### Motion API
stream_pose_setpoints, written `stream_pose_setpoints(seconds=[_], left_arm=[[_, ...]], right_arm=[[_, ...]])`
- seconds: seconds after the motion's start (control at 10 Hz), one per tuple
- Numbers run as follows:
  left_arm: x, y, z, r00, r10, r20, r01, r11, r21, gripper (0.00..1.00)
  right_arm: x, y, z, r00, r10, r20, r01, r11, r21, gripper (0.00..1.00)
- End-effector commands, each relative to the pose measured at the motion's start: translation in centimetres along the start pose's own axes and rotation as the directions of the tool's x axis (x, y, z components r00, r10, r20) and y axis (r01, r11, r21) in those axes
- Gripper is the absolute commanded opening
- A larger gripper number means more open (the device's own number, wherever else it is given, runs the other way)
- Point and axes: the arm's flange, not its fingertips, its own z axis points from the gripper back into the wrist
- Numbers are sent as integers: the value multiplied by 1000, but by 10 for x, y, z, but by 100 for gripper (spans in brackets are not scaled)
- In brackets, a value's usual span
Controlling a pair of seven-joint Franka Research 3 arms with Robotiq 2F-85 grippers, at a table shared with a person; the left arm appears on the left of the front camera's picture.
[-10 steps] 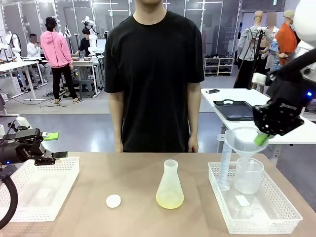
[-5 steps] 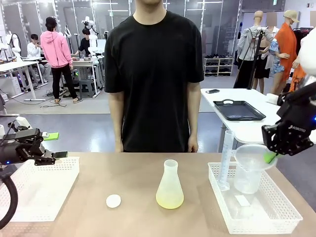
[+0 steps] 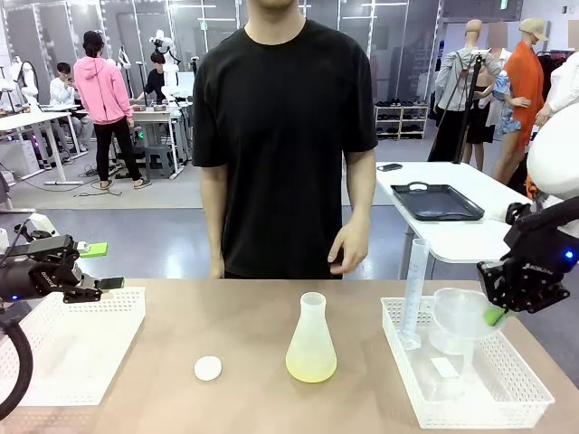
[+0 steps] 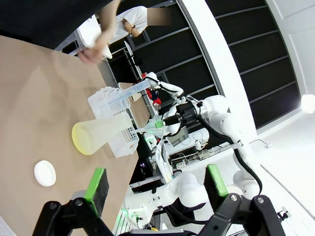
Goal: Prepare the solutions needed for the experiment.
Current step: Once the solution is in the Big flask , pick up the Plastic Funnel and place it back into the right Organizing basket.
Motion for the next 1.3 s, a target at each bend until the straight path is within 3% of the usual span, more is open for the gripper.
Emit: stream_pose_setpoints(seconds=[0.0, 0.1, 0.2, 0.3, 0.4, 0.5, 0.6, 0.7, 1.2], left_arm=[[1, 0, 0, 1000, -4, -4, 5, 1000, 10, 100], [1, 0, 0, 1000, -4, -4, 5, 1000, 10, 100], [1, 0, 0, 1000, -4, -4, 5, 1000, 10, 100], [1, 0, 0, 1000, -4, -4, 5, 1000, 10, 100], [1, 0, 0, 1000, -4, -4, 5, 1000, 10, 100], [1, 0, 0, 1000, -4, -4, 5, 1000, 10, 100], [1, 0, 0, 1000, -4, -4, 5, 1000, 10, 100], [1, 0, 0, 1000, -4, -4, 5, 1000, 10, 100], [1, 0, 0, 1000, -4, -4, 5, 1000, 10, 100]], right_arm=[[5, -9, -14, 998, -57, -13, 57, 998, -19, 0], [6, -12, -20, 996, -84, -14, 83, 996, -34, 0], [7, -16, -27, 995, -101, -23, 101, 995, -21, 6], [8, -16, -29, 994, -108, -25, 107, 994, -25, 24], [11, -15, -31, 993, -108, -39, 106, 994, -37, 26], [13, -15, -31, 992, -112, -52, 110, 993, -45, 44], [15, -11, -31, 993, -99, -69, 97, 994, -42, 46], [8, -18, -31, 995, -80, -53, 80, 997, -11, 64], [8, -18, -31, 995, -80, -53, 80, 997, -11, 64]])
